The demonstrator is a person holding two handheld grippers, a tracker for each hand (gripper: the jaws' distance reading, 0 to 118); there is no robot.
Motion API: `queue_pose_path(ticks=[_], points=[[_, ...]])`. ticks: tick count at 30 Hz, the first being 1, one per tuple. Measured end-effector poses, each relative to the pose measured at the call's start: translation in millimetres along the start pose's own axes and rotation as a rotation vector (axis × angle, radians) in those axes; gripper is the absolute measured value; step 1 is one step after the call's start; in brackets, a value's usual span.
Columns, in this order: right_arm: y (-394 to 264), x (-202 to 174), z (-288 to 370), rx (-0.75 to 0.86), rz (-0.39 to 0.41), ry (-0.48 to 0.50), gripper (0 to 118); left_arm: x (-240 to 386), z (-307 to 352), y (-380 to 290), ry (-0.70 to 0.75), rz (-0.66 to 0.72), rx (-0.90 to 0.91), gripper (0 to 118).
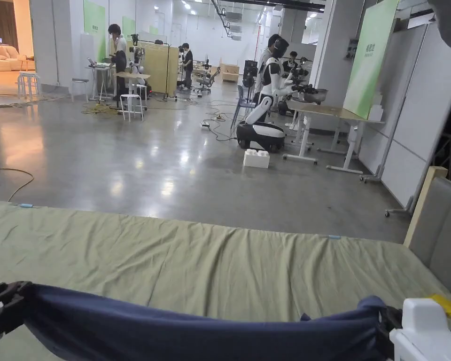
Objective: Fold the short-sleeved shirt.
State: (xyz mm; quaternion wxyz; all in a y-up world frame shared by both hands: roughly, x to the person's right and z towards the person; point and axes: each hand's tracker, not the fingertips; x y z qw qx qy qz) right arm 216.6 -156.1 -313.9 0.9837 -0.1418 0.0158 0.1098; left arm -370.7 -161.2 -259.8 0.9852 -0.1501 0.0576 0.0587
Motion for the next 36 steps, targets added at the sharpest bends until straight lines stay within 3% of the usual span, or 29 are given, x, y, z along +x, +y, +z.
queue_pose_path(ticks=[7,9,13,15,21,25,32,33,35,36], points=[[-38,-10,70,-0.057,0.053,0.032,5,-5,83,-38,-0.006,0.039,-0.017,6],[-48,-11,85,-0.079,0.085,0.037,5,-10,87,-46,0.010,0.057,-0.051,6],[-77,-11,106,-0.175,0.070,0.061,5,-11,108,-80,0.003,0.043,-0.158,6],[-93,-12,111,-0.224,0.123,0.064,5,-8,114,-100,-0.001,0.055,-0.222,6],[-154,-22,102,-0.387,0.124,0.093,5,7,94,-173,-0.012,-0.004,-0.480,6],[-193,-35,88,-0.523,0.165,0.125,5,13,75,-209,-0.009,0.030,-0.593,6],[-230,-35,71,-0.617,0.113,0.104,7,7,38,-245,0.014,0.013,-0.715,6],[-232,-35,69,-0.622,0.109,0.110,11,4,34,-247,0.017,0.016,-0.721,6],[-232,-31,68,-0.631,0.097,0.105,38,8,32,-245,0.030,0.044,-0.730,12],[-229,-30,68,-0.626,0.093,0.100,50,8,31,-243,0.051,0.065,-0.705,21]])
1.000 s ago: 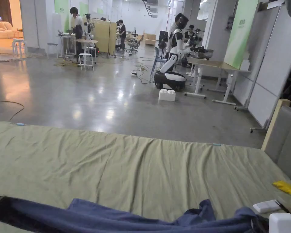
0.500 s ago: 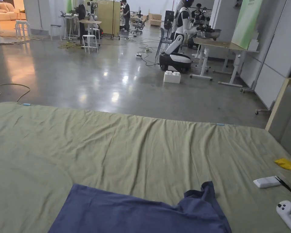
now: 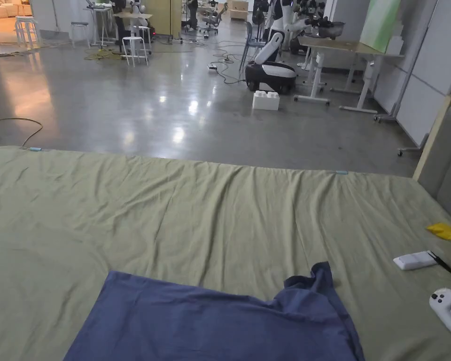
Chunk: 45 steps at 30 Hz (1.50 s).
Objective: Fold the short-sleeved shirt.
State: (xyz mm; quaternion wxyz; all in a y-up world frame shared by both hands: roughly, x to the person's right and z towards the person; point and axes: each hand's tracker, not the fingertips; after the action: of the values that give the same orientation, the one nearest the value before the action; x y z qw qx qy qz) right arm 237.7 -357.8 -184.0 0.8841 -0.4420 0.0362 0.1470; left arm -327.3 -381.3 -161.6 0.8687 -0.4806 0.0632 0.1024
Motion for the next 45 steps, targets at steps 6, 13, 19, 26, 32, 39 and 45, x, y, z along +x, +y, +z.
queue_pose_path(ticks=[6,13,19,26,32,39,45], points=[[43,11,32,0.188,-0.056,-0.024,83,31,24,31,-0.027,-0.063,0.199,65],[109,-1,72,0.551,-0.185,-0.051,93,97,68,86,-0.025,-0.151,0.513,65],[146,-24,105,0.774,-0.225,-0.074,90,135,103,112,-0.019,-0.218,0.733,63],[163,-54,121,0.962,-0.184,-0.113,3,154,129,110,-0.006,-0.148,0.868,10],[162,-68,117,0.965,-0.187,-0.088,1,154,129,102,-0.023,-0.173,0.849,5],[164,-69,100,0.922,-0.181,-0.065,1,125,79,119,-0.018,-0.120,0.680,5],[164,-62,72,0.836,-0.162,-0.063,1,92,6,168,-0.044,-0.099,0.478,5]])
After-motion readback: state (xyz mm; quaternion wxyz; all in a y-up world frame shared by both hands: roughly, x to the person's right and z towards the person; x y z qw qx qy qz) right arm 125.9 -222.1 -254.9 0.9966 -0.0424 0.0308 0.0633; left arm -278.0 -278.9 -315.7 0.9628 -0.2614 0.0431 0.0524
